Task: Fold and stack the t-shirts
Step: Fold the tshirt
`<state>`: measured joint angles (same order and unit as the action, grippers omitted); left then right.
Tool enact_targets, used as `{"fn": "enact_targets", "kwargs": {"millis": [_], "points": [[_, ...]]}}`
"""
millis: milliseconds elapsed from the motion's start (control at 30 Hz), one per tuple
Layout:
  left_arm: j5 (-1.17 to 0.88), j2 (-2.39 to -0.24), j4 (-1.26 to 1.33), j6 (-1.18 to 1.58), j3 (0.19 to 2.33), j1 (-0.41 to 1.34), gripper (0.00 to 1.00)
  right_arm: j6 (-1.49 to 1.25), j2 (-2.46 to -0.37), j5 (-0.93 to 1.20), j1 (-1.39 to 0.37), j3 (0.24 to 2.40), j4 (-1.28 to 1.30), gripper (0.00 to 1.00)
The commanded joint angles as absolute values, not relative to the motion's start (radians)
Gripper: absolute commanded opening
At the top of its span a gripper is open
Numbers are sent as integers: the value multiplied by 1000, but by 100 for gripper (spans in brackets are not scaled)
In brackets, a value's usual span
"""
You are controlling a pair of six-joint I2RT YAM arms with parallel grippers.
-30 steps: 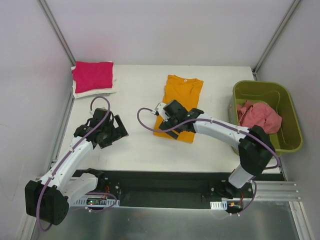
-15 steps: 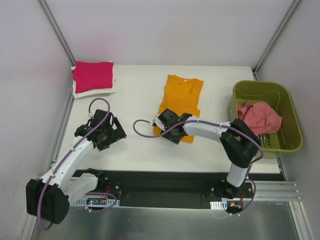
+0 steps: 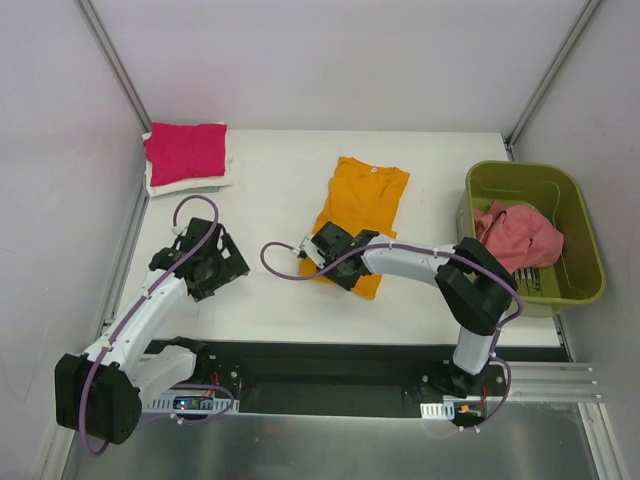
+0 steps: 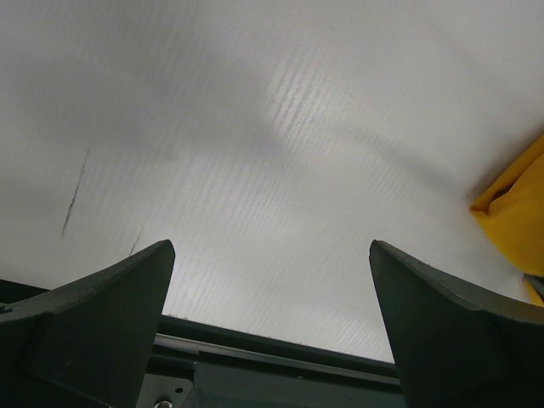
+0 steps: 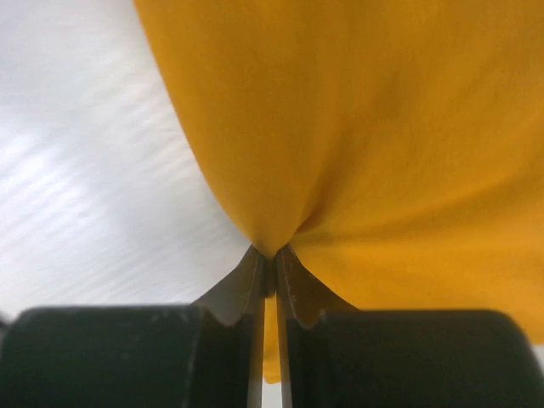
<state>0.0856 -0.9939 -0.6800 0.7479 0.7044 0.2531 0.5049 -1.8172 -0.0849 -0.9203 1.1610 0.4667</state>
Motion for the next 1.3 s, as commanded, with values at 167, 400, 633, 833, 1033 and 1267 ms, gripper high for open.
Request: {"fn": "enact_targets", "kwargs": {"millis": [167, 400, 633, 833, 1033, 1267], "points": [[123, -985, -699, 719, 742, 215, 99, 259, -1582, 401, -1077, 1169, 586, 4], [127, -971, -699, 719, 739, 192, 99, 224, -1476, 505, -1051, 1232, 641, 4], [129, -985, -699, 719, 750, 189, 99, 270, -1485, 393, -862, 1304, 752, 4], [127, -999, -696, 715, 767, 189, 99, 365, -1520, 370, -715, 1376, 776, 4], [114, -1023, -686, 703, 781, 189, 99, 547, -1615, 319, -623, 1457, 818, 5], [104, -1068, -669, 696, 795, 189, 99, 741, -1701, 428, -554, 1587, 833, 6]]}}
